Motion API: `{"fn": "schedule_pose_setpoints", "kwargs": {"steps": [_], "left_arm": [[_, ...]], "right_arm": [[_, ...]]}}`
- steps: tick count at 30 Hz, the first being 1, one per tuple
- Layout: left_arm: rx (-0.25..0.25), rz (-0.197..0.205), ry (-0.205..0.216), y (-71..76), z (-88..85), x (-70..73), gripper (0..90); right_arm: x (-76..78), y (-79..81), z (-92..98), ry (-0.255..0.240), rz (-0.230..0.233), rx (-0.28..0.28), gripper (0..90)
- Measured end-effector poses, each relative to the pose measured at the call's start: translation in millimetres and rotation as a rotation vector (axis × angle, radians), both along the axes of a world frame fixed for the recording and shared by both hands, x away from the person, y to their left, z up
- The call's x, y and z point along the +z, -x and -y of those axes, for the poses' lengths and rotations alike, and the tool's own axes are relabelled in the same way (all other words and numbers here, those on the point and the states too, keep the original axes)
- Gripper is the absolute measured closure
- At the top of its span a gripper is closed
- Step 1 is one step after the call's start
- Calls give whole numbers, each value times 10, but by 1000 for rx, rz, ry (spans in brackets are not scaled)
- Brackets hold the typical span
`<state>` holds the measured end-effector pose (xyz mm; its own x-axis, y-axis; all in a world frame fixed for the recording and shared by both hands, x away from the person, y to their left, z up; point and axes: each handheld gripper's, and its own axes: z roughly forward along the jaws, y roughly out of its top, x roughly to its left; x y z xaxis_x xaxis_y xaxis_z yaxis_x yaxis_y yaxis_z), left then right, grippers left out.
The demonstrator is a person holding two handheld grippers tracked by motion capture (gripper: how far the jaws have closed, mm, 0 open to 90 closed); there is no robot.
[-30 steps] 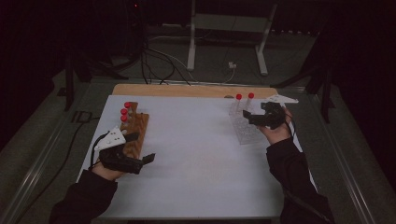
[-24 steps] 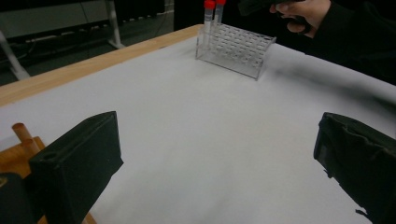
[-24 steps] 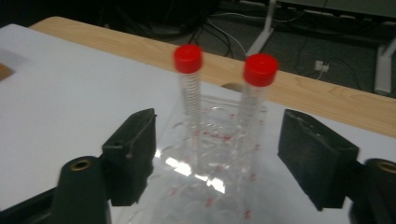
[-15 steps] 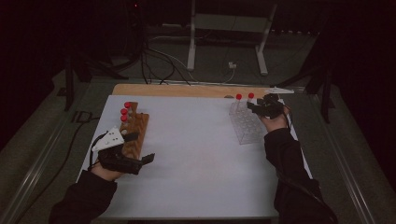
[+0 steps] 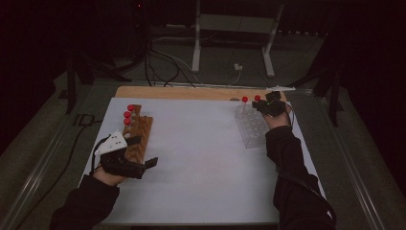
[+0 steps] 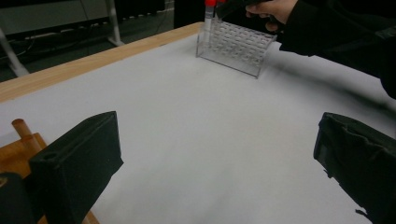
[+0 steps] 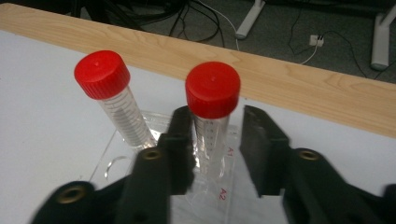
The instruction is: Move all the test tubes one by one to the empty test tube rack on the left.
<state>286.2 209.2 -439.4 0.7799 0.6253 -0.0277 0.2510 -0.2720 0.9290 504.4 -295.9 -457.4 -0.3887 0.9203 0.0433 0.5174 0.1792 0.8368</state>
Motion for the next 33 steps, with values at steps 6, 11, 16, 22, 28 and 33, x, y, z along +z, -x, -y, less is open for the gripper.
{"fn": "schedule_pose_setpoints", "kwargs": {"steps": [6,11,16,22,28,33], "left_arm": [[-4,-6,0,-3,8,-14,16],[-4,1,-13,1,18,-10,16],[-10,-3,-14,-1,22,-14,16],[-15,-5,-7,0,20,-4,16],[-25,0,-18,-3,42,-6,16],[-34,-4,-20,-3,68,-8,16]], "right_arm": [[17,5,-49,28,-5,0,747],[98,38,-33,11,11,-9,751],[218,108,-8,13,42,-6,751],[363,228,8,15,78,-2,751],[498,379,15,33,109,6,752],[564,517,-8,26,121,33,752]]}}
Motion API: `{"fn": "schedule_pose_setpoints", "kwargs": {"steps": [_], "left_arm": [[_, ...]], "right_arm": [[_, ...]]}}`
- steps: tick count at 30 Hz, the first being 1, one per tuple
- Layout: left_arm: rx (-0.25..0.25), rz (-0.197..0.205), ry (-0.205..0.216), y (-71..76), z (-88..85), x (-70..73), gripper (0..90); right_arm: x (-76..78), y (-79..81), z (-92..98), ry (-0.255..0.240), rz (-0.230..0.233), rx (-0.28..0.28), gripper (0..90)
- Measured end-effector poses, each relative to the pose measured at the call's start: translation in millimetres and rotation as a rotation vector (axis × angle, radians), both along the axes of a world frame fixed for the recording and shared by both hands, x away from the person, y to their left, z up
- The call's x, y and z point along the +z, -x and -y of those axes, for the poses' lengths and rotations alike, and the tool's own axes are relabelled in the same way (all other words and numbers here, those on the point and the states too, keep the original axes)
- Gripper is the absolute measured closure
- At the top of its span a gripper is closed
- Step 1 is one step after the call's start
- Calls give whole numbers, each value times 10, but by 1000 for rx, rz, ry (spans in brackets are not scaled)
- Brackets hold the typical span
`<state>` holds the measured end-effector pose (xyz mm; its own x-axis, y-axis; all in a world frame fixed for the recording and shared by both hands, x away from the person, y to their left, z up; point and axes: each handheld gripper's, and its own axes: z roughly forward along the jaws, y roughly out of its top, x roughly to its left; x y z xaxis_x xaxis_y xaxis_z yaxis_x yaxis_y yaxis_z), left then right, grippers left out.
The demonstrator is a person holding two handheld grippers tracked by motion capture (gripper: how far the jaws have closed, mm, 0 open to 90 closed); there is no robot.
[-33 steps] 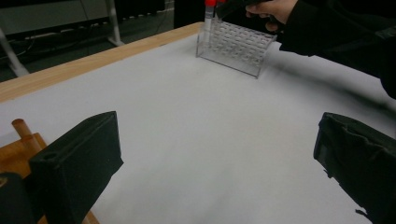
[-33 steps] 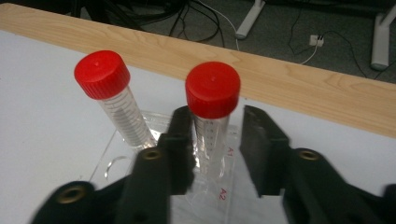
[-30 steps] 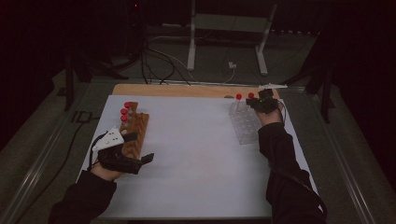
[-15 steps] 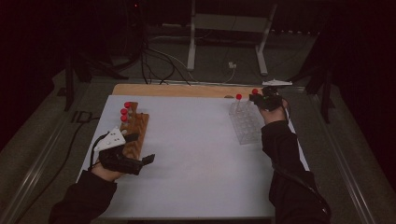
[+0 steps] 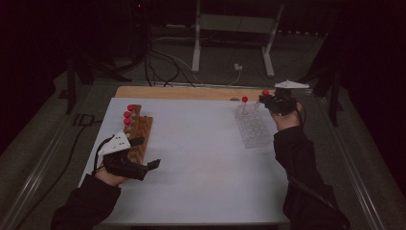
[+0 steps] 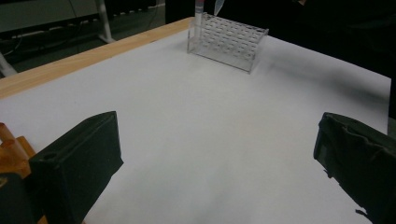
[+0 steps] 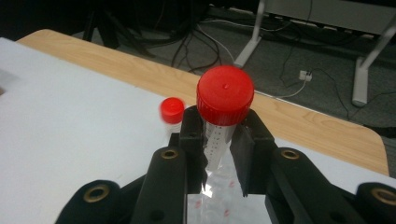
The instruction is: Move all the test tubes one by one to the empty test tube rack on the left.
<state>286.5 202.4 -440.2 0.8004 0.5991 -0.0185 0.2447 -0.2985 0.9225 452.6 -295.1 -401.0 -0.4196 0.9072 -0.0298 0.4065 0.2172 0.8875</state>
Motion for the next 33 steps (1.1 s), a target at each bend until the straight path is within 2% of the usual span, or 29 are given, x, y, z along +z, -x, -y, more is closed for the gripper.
{"fn": "schedule_pose_setpoints", "kwargs": {"steps": [6,12,18,20,25,33], "left_arm": [[-11,-6,-1,-9,36,9,16],[-31,-10,-3,-9,94,39,16],[-50,-6,-10,-25,139,73,16],[-55,-4,-15,-28,161,89,16],[-73,-15,-22,-47,228,105,16],[-96,-31,-18,-96,341,88,16]], "right_arm": [[23,183,-109,5,0,52,751],[71,371,-210,-12,10,109,751],[85,539,-323,7,13,157,752],[73,590,-339,-10,10,175,751],[6,731,-417,7,7,206,752],[-101,953,-558,-4,1,274,752]]}}
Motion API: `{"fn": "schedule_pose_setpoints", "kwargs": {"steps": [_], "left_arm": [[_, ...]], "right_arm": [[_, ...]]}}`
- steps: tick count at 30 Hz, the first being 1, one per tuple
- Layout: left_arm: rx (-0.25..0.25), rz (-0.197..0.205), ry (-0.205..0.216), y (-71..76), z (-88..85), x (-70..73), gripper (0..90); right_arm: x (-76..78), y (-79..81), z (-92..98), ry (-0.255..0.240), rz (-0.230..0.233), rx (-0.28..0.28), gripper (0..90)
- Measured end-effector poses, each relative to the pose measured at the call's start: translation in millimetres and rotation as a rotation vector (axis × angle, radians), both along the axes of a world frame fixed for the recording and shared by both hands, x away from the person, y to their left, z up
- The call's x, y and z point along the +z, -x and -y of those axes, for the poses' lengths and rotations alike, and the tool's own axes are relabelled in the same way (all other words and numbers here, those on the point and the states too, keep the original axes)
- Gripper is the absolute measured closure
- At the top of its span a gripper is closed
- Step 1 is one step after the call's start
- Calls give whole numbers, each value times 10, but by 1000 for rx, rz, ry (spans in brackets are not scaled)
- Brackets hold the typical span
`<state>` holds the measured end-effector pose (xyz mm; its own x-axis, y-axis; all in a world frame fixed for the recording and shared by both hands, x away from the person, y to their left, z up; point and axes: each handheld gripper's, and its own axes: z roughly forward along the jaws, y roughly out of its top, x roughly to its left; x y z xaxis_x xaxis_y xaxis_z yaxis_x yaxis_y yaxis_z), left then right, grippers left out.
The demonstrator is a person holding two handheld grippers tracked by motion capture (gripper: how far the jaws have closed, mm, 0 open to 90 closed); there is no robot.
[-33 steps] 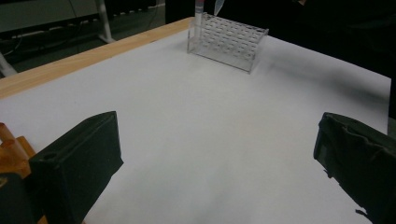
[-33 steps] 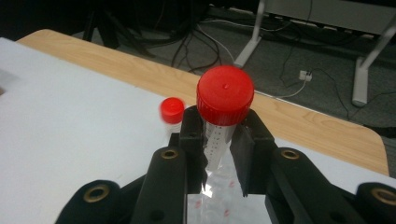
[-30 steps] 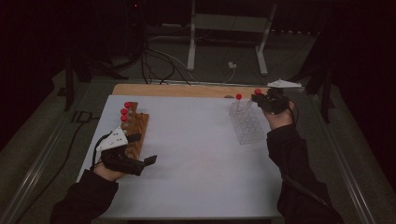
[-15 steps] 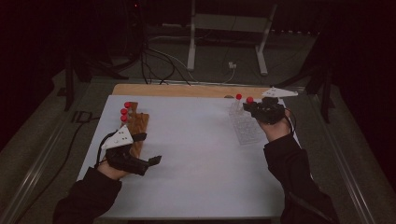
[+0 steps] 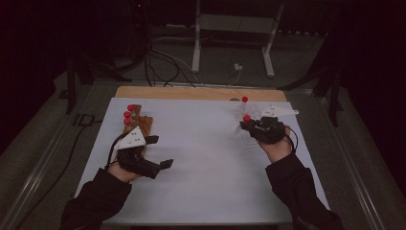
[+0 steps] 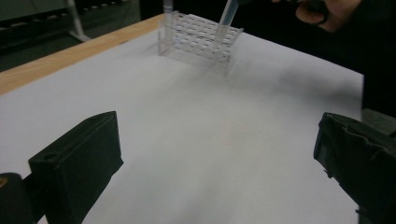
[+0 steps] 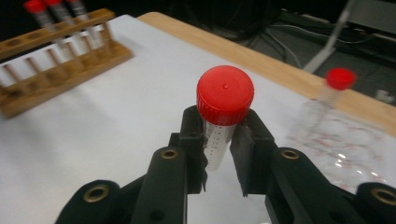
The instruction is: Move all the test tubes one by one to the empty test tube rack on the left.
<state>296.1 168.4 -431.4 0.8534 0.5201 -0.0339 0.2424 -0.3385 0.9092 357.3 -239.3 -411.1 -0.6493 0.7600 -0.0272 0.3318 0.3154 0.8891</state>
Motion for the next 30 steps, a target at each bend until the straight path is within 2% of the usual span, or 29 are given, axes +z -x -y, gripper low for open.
{"fn": "schedule_pose_setpoints", "kwargs": {"steps": [10,12,14,26,30], "left_arm": [[-41,12,-11,2,156,25,17],[-48,15,-15,8,187,33,17],[-58,19,-19,12,217,39,17],[-131,18,-29,-4,486,102,22],[-157,24,-25,-21,586,107,77]], "right_arm": [[-161,280,-252,17,-15,93,751],[-192,318,-305,31,-14,108,752],[-223,349,-343,18,-27,130,751],[-358,550,-635,34,-46,246,751],[-383,598,-712,27,-52,275,751]]}}
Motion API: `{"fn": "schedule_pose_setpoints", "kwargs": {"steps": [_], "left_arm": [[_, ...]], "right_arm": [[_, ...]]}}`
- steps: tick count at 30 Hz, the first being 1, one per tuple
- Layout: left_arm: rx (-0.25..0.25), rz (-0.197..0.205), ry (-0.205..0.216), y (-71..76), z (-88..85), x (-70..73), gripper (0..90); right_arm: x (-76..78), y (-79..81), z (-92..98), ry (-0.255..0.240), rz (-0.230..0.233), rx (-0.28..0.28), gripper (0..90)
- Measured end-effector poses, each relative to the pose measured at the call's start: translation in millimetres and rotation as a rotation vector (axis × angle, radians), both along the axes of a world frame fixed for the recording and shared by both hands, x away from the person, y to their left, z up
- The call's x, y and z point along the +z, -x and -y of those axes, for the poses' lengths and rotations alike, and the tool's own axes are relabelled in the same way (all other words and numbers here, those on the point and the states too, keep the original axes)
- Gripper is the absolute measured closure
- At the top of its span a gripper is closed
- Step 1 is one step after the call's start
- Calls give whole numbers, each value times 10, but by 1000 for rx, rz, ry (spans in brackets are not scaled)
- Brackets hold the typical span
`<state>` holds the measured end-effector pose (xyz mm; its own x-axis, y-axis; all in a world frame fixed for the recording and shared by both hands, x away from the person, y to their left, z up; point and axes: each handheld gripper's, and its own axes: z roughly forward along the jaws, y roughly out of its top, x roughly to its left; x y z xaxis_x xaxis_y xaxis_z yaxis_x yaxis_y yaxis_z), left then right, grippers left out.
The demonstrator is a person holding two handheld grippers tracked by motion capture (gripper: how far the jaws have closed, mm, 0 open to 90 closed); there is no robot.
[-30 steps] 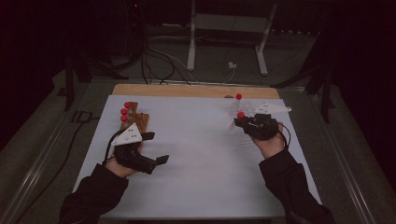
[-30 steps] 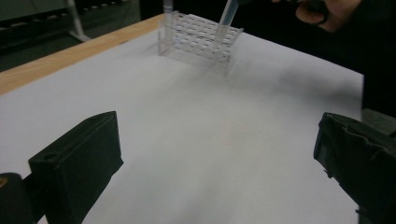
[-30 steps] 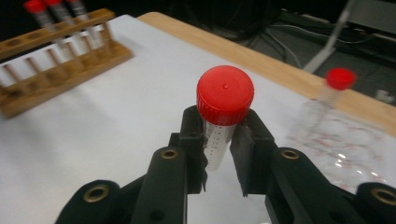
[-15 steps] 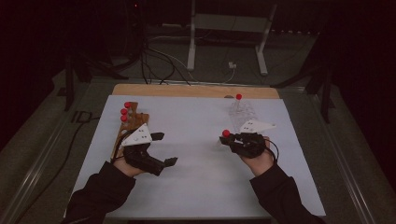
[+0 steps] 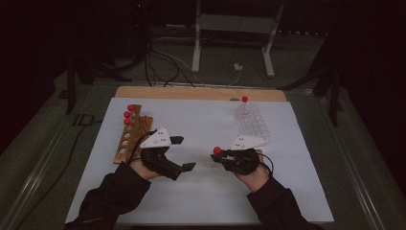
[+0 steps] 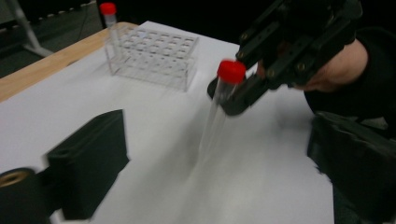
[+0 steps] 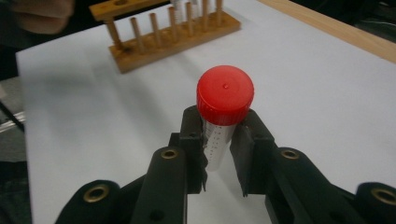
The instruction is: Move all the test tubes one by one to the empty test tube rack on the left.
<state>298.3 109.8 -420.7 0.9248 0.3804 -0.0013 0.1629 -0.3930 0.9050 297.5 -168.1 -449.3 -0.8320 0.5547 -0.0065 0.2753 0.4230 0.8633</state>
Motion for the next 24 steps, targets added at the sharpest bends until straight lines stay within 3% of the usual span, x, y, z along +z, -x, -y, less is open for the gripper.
{"fn": "schedule_pose_setpoints", "kwargs": {"steps": [5,10,14,24], "left_arm": [[-33,-5,-2,-19,111,-25,170],[-68,0,16,-28,216,-35,342],[-90,16,2,-25,324,-38,447],[-76,43,-39,-45,491,-71,646]], "right_arm": [[-54,40,-95,16,-7,37,751],[-51,68,-136,15,-11,55,751],[-57,77,-161,23,-12,60,751],[-24,98,-166,16,-12,67,752]]}}
